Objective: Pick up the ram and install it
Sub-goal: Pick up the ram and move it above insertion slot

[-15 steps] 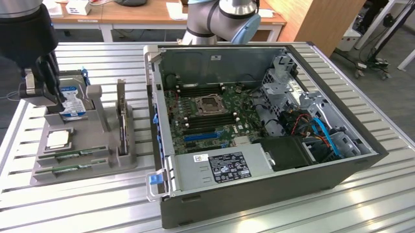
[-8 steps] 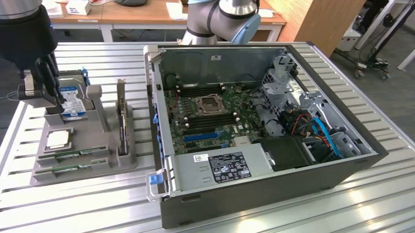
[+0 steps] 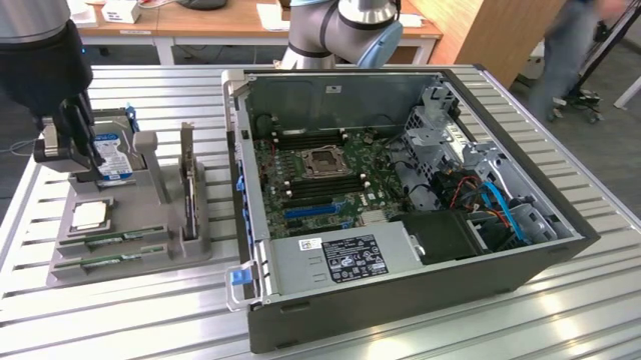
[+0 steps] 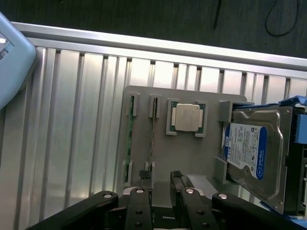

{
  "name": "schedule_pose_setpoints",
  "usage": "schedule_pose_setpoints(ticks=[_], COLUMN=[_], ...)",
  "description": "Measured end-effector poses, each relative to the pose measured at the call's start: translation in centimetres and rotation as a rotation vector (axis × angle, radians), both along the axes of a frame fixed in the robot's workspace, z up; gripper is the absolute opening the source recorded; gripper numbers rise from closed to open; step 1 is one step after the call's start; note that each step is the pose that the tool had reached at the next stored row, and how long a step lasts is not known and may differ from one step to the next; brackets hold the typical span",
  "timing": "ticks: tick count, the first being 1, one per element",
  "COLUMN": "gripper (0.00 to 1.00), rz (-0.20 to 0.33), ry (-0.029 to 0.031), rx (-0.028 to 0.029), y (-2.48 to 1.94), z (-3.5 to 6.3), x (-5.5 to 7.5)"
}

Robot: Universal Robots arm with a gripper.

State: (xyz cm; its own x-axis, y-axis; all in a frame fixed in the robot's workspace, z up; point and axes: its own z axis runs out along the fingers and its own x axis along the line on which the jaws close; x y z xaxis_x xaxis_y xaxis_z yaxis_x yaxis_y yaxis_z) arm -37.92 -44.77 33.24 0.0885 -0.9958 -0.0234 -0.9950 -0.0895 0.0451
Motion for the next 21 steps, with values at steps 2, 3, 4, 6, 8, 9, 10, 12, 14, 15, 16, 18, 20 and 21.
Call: schedule_pose_setpoints(ticks=[2,3,4,6,8,9,10,12,14,15,16,18,20,21], gripper=[0.29,0.29,0.29,0.29,0.29,0.29,0.29,0.29,0.29,0.29,0.29,0.29,0.29,0.29], rz=[0.0,0.0,0.0,0.0,0.0,0.0,0.0,0.0,0.0,0.0,0.0,0.0,0.0,0.0], ry=[0.0,0.0,-0.0001,-0.0001,0.0,-0.0001,-0.0001,0.0,0.0001,0.0002,0.0003,0.0,-0.0004,-0.0002], rx=[0.0,-0.0001,0.0,0.0,0.0,0.0,0.0001,0.0,-0.0001,-0.0002,-0.0002,0.0,0.0003,0.0], y=[0.0,0.0,0.0,0.0,0.0,0.0,0.0,0.0,0.0,0.0,0.0,0.0,-0.09,-0.18], z=[-0.3,-0.46,-0.61,-0.92,-1.22,-1.38,-1.54,-1.8,-1.87,-1.87,-1.87,-1.89,-1.91,-1.9], x=[0.0,0.0,0.0,0.0,0.0,0.0,0.0,0.0,0.0,0.0,0.0,0.0,0.0,0.0])
